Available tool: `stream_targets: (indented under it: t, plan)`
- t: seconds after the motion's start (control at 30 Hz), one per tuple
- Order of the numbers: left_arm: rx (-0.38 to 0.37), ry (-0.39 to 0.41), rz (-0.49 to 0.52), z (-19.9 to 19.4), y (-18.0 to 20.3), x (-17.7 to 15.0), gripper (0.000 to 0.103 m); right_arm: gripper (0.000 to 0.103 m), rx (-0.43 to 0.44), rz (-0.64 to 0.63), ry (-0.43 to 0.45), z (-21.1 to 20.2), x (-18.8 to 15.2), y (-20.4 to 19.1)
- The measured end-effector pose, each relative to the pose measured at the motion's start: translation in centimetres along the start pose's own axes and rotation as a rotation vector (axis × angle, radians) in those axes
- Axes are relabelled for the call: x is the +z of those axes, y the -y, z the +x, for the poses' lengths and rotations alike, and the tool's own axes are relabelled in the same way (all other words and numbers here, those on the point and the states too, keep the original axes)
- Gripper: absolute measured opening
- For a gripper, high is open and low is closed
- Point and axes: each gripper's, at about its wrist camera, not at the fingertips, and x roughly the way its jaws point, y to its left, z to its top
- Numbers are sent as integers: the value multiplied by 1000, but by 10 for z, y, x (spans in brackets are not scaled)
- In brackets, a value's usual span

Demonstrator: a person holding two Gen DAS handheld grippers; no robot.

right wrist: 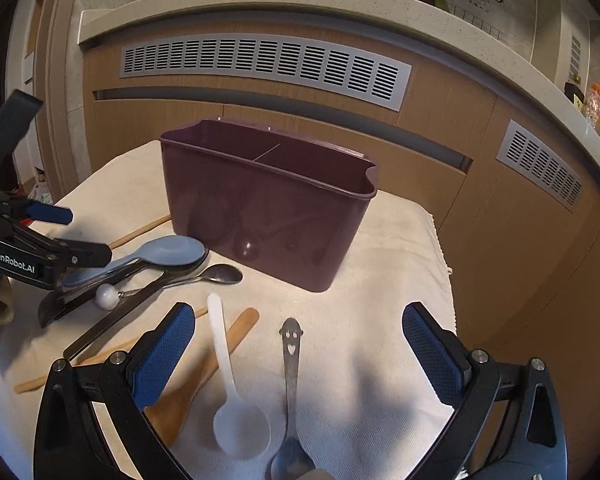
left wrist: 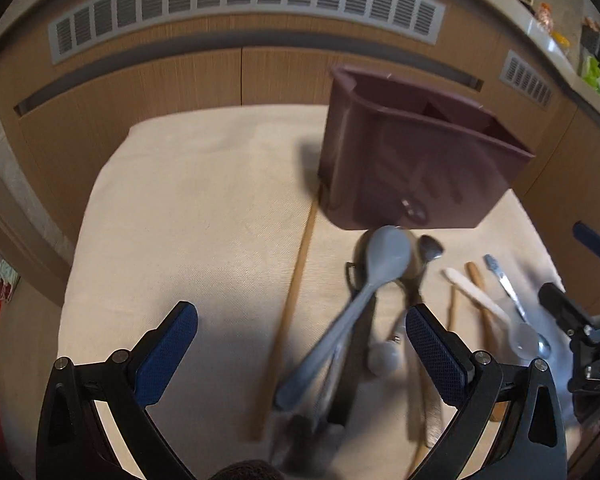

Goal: Organize utensils
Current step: 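Grasp the white plastic spoon with the right tool while the left tool reaches the blue spoon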

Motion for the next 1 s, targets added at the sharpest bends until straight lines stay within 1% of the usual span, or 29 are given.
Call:
stream_targets:
  t: [0.03,0.1,0.17,0.27,0.3,0.33,0.47,0.6,0.63,0.67,0.73,0.77,0.8,0.83,0.93,1.0]
  plan:
    - [-17,-28,-24,7,-4,2,103,103,9,13,-8,5,0,1]
    - [-86,-48,-68,13,-11,3,103,103,14,22,-30,12,-1,1]
    - [-136,-67,-90,19,-13,6,102,103,13,28,-45,18,-2,1]
    - [-175,-98,-81,28,-9,7,102,103,27,50,-58,20,-6,2]
    - [-178,-99,-71,28,-7,5,102,103,24,56,-56,18,-7,3]
    - [-183,-102,-52,25,-2,3,102,103,19,58,-53,18,-8,4]
    - [-283,-154,-31,16,14,-10,102,103,-4,58,-56,15,-13,10]
    - [-324,-183,-28,2,21,-27,101,103,-20,72,-64,11,-17,16]
    - [-322,-175,-31,-2,22,-29,97,103,-24,74,-65,11,-17,17]
    - [-301,-156,-31,-8,22,-29,94,103,-30,78,-66,10,-19,17]
    - [-235,-95,-16,-17,23,-25,75,103,-34,87,-66,8,-21,18]
    - [-207,-72,-5,-19,24,-22,72,103,-33,93,-66,8,-22,18]
    - [-179,-50,14,-19,26,-17,67,103,-34,99,-67,7,-22,19]
    - [-167,-40,31,-16,29,-11,61,103,-36,106,-68,7,-23,20]
    - [-153,-43,112,-1,44,7,58,103,-36,119,-60,1,-25,22]
    - [-111,-59,189,13,56,18,57,103,-43,121,-54,-5,-28,25]
